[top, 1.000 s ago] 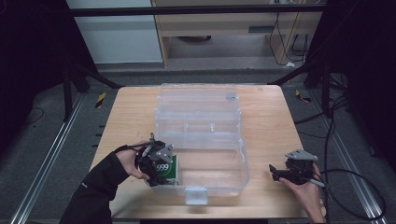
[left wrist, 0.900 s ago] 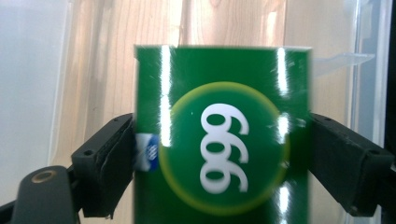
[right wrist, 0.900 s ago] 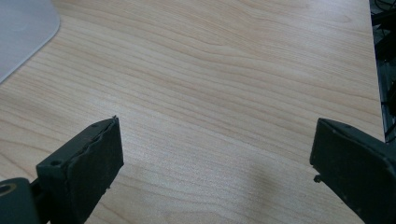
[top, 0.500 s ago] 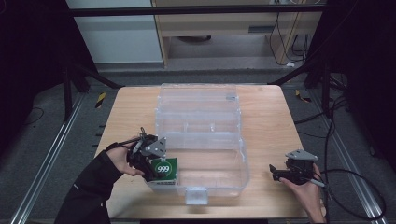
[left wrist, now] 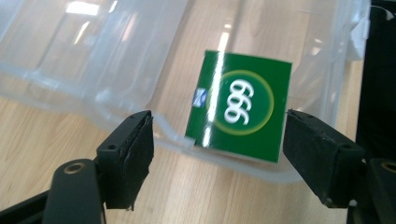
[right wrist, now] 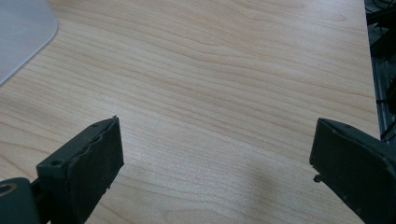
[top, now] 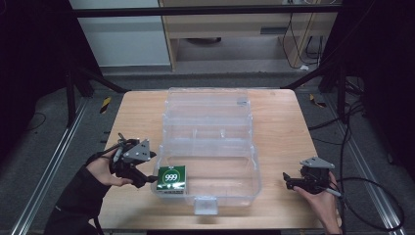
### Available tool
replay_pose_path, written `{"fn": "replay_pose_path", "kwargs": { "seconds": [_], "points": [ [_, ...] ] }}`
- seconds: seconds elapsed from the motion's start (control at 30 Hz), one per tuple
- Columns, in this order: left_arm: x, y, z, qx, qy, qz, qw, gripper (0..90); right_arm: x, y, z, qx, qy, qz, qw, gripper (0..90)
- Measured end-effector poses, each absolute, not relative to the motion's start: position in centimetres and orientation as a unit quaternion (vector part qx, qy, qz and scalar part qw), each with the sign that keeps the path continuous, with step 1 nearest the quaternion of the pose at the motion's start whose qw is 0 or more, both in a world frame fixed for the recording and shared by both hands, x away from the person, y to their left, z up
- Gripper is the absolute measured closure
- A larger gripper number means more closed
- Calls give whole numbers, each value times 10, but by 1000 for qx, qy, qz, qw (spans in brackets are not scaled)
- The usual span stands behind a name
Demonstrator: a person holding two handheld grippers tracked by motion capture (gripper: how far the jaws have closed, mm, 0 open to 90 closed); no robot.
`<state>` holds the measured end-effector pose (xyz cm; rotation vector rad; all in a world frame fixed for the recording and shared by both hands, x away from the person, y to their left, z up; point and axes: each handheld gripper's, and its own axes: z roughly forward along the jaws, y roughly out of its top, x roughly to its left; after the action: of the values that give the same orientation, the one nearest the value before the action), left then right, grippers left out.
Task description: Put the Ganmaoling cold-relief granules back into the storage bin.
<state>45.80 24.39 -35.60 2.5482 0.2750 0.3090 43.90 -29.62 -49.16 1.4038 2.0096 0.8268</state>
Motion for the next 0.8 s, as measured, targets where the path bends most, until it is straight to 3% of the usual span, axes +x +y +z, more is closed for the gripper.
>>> {"fn": "replay_pose_path", "kwargs": {
  "seconds": [0.37, 0.8],
  "points": [
    [452, 291, -388, 928, 199, 131, 286, 229, 439, -295, -492, 523, 747, 307, 273, 34],
    [461, 319, -438, 886, 322, 131, 307, 219, 438, -297, -492, 526, 744, 308, 275, 33]
  ]
}}
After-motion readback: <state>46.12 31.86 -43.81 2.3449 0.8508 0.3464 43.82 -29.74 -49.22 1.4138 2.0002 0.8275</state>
